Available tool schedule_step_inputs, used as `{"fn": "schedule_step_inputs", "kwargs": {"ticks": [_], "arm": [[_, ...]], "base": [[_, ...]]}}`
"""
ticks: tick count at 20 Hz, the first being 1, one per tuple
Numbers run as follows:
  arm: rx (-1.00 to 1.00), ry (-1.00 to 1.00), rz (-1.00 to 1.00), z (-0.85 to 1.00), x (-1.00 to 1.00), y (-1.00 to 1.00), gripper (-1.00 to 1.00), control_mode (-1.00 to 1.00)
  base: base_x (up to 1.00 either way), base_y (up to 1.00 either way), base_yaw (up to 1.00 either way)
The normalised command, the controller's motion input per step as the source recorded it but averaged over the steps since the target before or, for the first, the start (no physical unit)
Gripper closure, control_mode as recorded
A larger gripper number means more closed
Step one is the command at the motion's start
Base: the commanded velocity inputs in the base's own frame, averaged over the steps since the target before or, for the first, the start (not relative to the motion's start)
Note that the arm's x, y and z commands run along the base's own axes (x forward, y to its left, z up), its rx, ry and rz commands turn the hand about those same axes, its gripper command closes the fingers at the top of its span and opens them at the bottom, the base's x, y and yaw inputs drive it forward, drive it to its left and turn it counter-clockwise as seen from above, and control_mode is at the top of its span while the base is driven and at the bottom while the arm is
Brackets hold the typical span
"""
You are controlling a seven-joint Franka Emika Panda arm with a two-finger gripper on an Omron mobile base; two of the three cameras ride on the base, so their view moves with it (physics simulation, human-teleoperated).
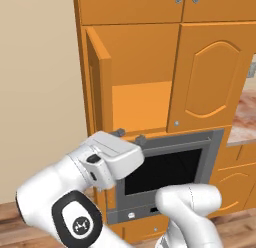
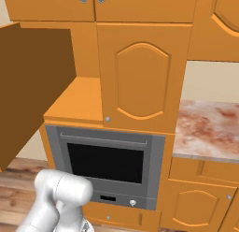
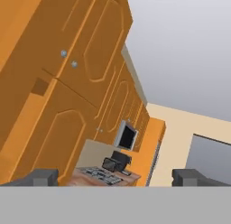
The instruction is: Open the cabinet. Pick the sponge and place it next to the sink. Then close the cabinet.
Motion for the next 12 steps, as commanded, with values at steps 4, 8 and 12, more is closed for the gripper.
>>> {"fn": "schedule_step_inputs", "kwargs": {"ticks": [4, 8, 12], "arm": [[0.00, -0.04, -0.17, -0.05, 0.02, 0.30, -1.00, -1.00], [0.00, -0.10, -0.14, 0.00, -0.06, 0.56, -1.00, -1.00], [0.00, -0.06, -0.11, -0.08, 0.03, 0.64, -1.00, -1.00]], "base": [[0.00, 0.00, 0.00], [0.00, 0.00, 0.00], [0.00, 0.00, 0.00]]}}
